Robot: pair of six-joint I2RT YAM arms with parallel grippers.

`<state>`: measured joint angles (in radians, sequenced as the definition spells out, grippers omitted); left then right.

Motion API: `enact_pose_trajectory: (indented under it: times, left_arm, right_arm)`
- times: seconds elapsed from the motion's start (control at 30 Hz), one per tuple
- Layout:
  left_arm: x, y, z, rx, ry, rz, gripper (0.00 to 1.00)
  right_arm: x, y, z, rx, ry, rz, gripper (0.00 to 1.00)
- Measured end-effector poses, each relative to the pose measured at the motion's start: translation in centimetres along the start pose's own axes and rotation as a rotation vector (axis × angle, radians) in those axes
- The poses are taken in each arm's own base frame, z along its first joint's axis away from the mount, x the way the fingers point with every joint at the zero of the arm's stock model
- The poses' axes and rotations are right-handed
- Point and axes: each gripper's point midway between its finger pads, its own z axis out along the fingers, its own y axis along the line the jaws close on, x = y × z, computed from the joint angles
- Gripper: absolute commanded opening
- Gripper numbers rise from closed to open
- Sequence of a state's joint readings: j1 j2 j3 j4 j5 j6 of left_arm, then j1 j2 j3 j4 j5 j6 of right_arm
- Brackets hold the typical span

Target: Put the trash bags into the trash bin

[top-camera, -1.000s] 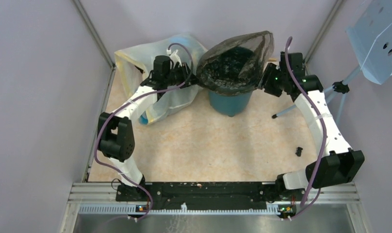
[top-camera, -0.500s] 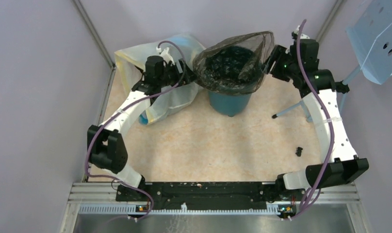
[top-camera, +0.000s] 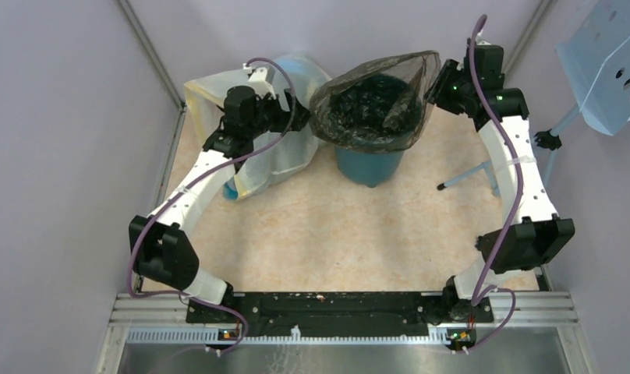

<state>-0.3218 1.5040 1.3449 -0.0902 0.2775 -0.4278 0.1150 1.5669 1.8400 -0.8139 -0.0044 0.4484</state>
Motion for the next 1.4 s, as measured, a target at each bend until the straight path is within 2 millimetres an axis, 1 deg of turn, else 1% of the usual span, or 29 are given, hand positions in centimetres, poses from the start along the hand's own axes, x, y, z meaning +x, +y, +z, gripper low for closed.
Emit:
enact_pose_trajectory:
  times: [0.03, 0.07, 0.1, 0.2, 0.23, 0.3, 0.43, 0.47, 0.53, 0.67, 0.7, 0.77, 0.97, 1.13, 1.27, 1.4]
  left_arm:
    - [-0.3, -0.2, 0.2, 0.004, -0.010, 0.039, 0.89]
    - [-0.9, -0.9, 0.4, 0.016, -0.023, 0.092, 0.88]
    - [-1.5, -1.4, 0.8, 0.025, -0.036, 0.132, 0.87]
    - [-3.7, -3.7, 1.9, 0.064, -0.101, 0.263, 0.85]
    - [-4.1, -4.2, 2.0, 0.072, -0.114, 0.292, 0.84]
    - [-4.4, -5.3, 2.3, 0.087, -0.134, 0.354, 0.83]
    - [-4.4, -6.1, 3.8, 0.101, -0.142, 0.422, 0.80]
    - [-4.2, -6.0, 4.3, 0.099, -0.138, 0.433, 0.75]
    - [-3.7, -5.4, 5.2, 0.088, -0.123, 0.444, 0.60]
    - [-3.3, -4.3, 7.1, 0.057, -0.103, 0.467, 0.20]
    - [-3.3, -4.1, 7.5, 0.049, -0.102, 0.471, 0.11]
    - [-3.4, -3.7, 8.1, 0.035, -0.101, 0.471, 0.00]
    - [-3.6, -3.2, 10.1, 0.019, -0.106, 0.414, 0.00]
    - [-2.8, -2.5, 12.1, 0.042, -0.079, 0.318, 0.00]
    - [-1.8, -2.0, 13.7, 0.100, -0.038, 0.208, 0.00]
    - [-0.8, -1.3, 14.8, 0.170, 0.008, 0.073, 0.00]
  right_arm:
    - [-0.2, 0.0, 0.3, 0.005, -0.001, -0.002, 0.28]
    - [-0.3, -0.1, 0.6, 0.009, -0.001, -0.001, 0.26]
    - [-0.3, -0.1, 0.7, 0.010, -0.001, -0.002, 0.25]
    - [-0.3, -0.1, 0.7, 0.009, -0.001, -0.001, 0.24]
    - [-0.4, -0.1, 0.7, 0.009, -0.001, 0.000, 0.22]
    - [-0.3, 0.0, 0.7, 0.009, -0.001, 0.000, 0.13]
    - [-0.4, 0.0, 0.7, 0.009, 0.000, -0.001, 0.05]
    - [-0.5, 0.0, 0.7, 0.008, -0.002, -0.002, 0.01]
    - [-0.8, 0.1, 0.6, 0.007, -0.010, -0.003, 0.00]
    - [-1.1, -0.2, 0.6, 0.023, -0.019, -0.002, 0.00]
    - [-1.1, -0.4, 0.6, 0.033, -0.019, -0.001, 0.00]
    - [-1.0, -1.0, 0.8, 0.053, -0.015, 0.002, 0.00]
    - [-0.9, -3.3, 2.0, 0.118, 0.003, 0.021, 0.00]
    - [0.3, -4.5, 4.0, 0.152, 0.054, 0.028, 0.00]
    - [1.8, -4.8, 6.1, 0.141, 0.116, 0.034, 0.00]
    - [3.5, -4.2, 8.3, 0.091, 0.191, 0.044, 0.00]
